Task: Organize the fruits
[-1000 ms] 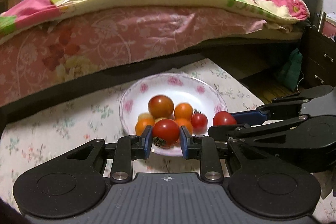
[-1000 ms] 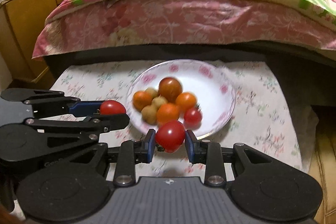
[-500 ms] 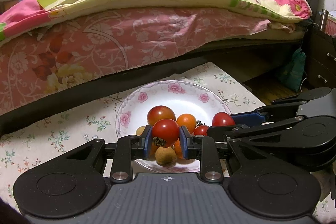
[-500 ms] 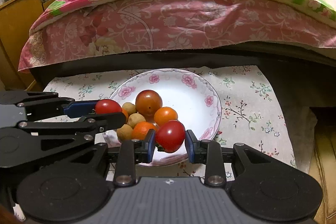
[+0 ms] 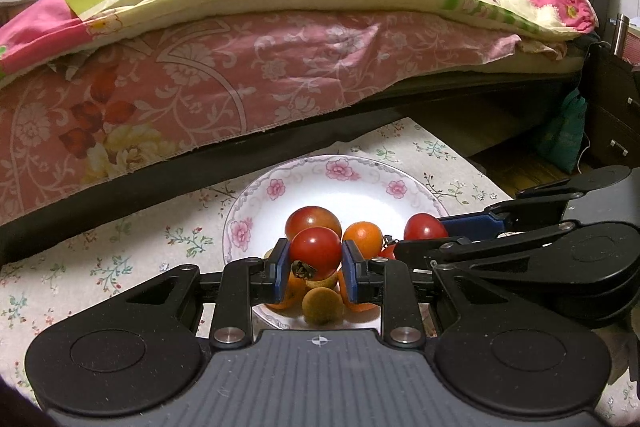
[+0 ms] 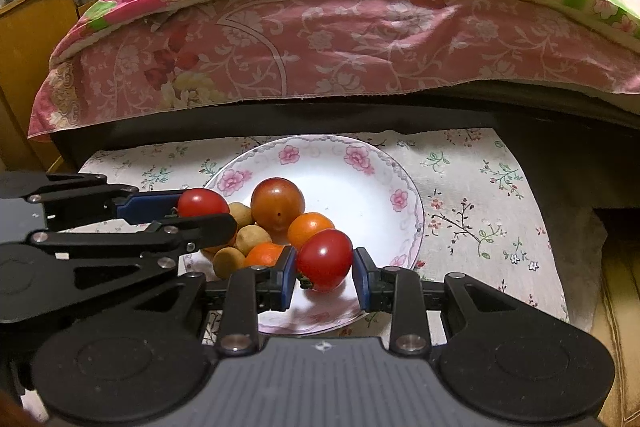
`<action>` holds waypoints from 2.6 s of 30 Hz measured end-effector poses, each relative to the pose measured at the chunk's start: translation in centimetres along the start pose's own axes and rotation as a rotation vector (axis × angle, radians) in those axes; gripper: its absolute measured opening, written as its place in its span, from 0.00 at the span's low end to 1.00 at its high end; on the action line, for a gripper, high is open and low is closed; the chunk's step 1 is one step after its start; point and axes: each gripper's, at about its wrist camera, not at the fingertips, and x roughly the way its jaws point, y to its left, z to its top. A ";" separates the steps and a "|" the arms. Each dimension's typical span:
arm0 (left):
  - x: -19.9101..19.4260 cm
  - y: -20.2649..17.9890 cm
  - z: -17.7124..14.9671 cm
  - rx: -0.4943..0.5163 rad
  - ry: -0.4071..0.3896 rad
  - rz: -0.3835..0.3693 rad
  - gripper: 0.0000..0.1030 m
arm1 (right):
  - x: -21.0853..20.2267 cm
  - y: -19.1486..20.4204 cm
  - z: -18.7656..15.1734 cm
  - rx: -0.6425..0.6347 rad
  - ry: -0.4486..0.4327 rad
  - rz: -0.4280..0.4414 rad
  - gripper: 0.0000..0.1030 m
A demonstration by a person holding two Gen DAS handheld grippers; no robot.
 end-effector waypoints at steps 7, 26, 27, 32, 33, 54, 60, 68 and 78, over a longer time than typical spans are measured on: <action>0.4 0.2 0.0 0.000 0.004 0.000 0.32 | 0.2 -0.1 0.0 0.002 0.001 0.000 0.30; 2.0 0.6 0.4 -0.007 0.001 -0.003 0.32 | 1.9 -0.6 0.5 0.007 -0.004 -0.003 0.30; 2.1 0.6 0.5 -0.007 0.000 -0.002 0.32 | 2.0 -0.7 0.5 0.008 -0.005 -0.003 0.30; 2.7 0.9 0.7 -0.006 0.000 -0.001 0.32 | 2.2 -0.8 0.8 0.014 -0.014 -0.002 0.30; 2.8 1.0 0.7 -0.008 0.001 -0.001 0.32 | 2.4 -0.8 0.9 0.014 -0.016 -0.002 0.30; 4.7 1.1 1.4 -0.006 0.000 -0.009 0.34 | 3.6 -2.2 1.7 0.048 -0.078 -0.008 0.30; 4.9 1.1 1.5 -0.001 -0.002 -0.006 0.35 | 3.7 -2.3 1.7 0.054 -0.086 -0.006 0.30; 4.8 1.2 1.6 0.001 -0.006 0.000 0.37 | 3.8 -2.4 1.7 0.051 -0.094 -0.012 0.30; 4.5 1.5 1.5 -0.005 -0.010 0.008 0.37 | 3.9 -1.9 1.7 0.038 -0.101 -0.009 0.30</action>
